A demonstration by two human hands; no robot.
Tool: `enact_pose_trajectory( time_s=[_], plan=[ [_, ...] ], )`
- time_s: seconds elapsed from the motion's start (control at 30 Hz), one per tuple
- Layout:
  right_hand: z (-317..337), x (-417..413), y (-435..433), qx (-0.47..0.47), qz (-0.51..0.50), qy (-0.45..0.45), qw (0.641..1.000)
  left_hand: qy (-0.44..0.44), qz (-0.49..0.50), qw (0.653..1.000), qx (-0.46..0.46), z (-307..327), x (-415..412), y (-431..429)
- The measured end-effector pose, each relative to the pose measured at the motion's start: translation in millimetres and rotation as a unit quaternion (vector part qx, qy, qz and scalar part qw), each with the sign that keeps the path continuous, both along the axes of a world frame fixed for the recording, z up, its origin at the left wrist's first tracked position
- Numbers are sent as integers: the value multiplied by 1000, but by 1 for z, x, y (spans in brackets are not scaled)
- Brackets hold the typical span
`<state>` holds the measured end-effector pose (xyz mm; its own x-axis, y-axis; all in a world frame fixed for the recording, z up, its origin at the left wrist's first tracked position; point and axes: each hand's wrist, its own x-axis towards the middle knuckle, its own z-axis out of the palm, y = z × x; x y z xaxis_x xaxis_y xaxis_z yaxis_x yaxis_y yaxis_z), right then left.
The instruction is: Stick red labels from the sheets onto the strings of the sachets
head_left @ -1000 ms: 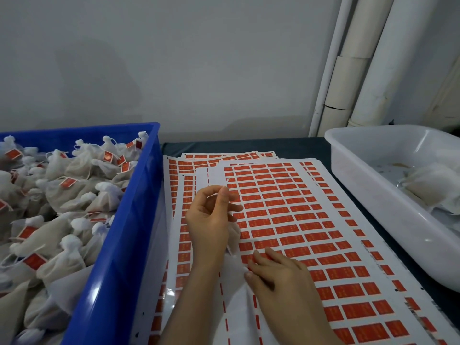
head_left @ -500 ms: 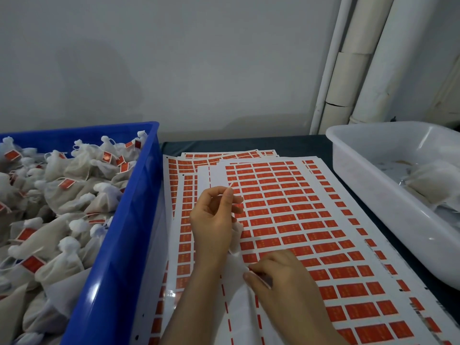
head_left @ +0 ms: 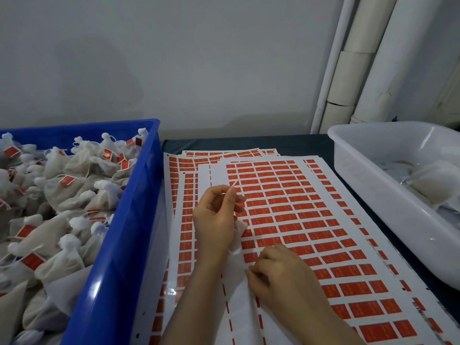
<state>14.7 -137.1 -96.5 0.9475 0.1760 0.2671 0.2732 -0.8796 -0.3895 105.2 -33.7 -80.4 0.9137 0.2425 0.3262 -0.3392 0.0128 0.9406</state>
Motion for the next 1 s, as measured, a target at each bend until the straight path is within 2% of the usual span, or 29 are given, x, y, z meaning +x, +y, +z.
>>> enact_pose_trajectory(
  time_s=[0.13, 0.3, 0.53, 0.67, 0.77, 1.0],
  plan=[
    [-4, 3, -2, 66, -41, 21, 997, 3, -3, 1000, 1, -1, 0, 1],
    [-10, 2, -3, 97, -62, 14, 993, 17, 14, 1000, -7, -1, 1, 2],
    [-11, 0, -1, 61, -56, -5, 997, 28, 27, 999, -15, -2, 3, 7],
    [-5, -1, -6, 102, -40, 57, 992, 37, -1, 999, -14, -2, 1, 4],
    [-4, -4, -3, 91, -46, 112, 988, 34, 2, 999, -17, -2, 2, 4],
    [4, -1, -3, 79, -39, 99, 991, 26, -1, 1000, 1, -2, 2, 3]
  ],
)
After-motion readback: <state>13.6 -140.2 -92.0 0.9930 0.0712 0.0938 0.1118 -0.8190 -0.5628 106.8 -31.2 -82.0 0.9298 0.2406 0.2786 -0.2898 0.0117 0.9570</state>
